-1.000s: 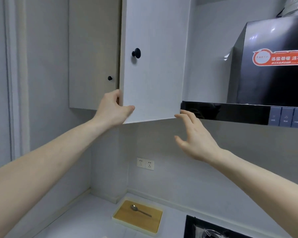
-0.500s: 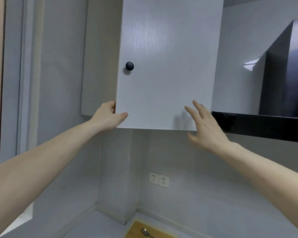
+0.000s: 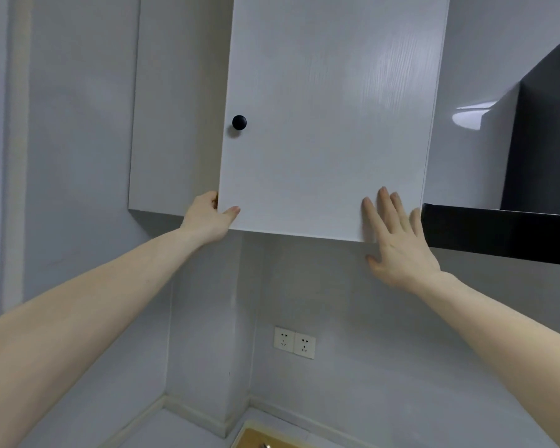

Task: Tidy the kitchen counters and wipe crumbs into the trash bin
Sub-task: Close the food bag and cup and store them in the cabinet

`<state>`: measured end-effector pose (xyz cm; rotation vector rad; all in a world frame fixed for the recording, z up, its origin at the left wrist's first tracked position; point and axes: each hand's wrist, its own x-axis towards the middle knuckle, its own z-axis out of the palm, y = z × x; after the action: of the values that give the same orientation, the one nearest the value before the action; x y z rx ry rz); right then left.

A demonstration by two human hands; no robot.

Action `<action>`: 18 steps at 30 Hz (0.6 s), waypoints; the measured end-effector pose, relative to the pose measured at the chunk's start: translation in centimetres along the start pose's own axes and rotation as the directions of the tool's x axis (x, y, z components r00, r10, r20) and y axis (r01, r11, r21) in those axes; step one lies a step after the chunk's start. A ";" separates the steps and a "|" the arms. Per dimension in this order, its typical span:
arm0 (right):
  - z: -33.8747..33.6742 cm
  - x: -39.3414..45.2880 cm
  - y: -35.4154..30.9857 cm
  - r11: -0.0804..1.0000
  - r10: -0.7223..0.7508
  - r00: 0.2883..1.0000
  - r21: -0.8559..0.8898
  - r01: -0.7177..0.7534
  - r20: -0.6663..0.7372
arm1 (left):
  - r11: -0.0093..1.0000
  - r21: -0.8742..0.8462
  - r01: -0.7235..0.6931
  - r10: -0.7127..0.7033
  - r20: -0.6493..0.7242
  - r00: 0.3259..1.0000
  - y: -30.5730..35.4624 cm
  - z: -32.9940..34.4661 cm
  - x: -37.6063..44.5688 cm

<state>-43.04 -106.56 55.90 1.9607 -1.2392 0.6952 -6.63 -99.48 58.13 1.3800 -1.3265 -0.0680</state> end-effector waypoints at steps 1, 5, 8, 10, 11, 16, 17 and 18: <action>0.5 0.1 0.0 1.000 0.006 1.000 -0.007 -0.006 -0.007 | 0.998 0.059 -0.023 0.023 -0.002 1.000 -0.1 0.4 0.3; 2.2 0.6 -0.2 1.000 0.021 0.998 0.013 -0.020 -0.065 | 0.903 0.394 -0.169 0.207 -0.055 0.977 -0.5 2.5 0.5; 3.3 0.7 0.2 1.000 -0.004 0.995 -0.001 0.004 -0.103 | 0.721 0.578 -0.382 0.436 0.049 0.899 -0.8 4.2 0.8; 3.9 0.7 0.7 1.000 -0.025 0.992 -0.022 0.023 -0.122 | 0.632 0.612 -0.476 0.488 0.162 0.858 -0.8 5.6 1.1; 4.2 0.7 1.0 0.999 -0.036 0.991 -0.036 0.031 -0.130 | 0.625 0.611 -0.485 0.475 0.195 0.858 -0.7 6.4 1.2; 5.2 0.8 1.6 0.996 -0.053 0.986 -0.079 0.041 -0.156 | 0.595 0.653 -0.468 0.377 0.287 0.881 -0.8 9.7 1.2; 5.4 0.9 1.6 0.996 -0.051 0.986 -0.082 0.039 -0.159 | 0.585 0.666 -0.464 0.358 0.301 0.884 -0.9 10.2 1.2; 5.5 1.0 1.6 0.996 -0.052 0.985 -0.086 0.038 -0.166 | 0.578 0.675 -0.459 0.342 0.311 0.887 -0.9 10.5 1.2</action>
<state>-43.71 -111.87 53.70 1.8175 -1.1011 0.7586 -12.83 -107.42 54.69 1.7022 -1.8862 0.7878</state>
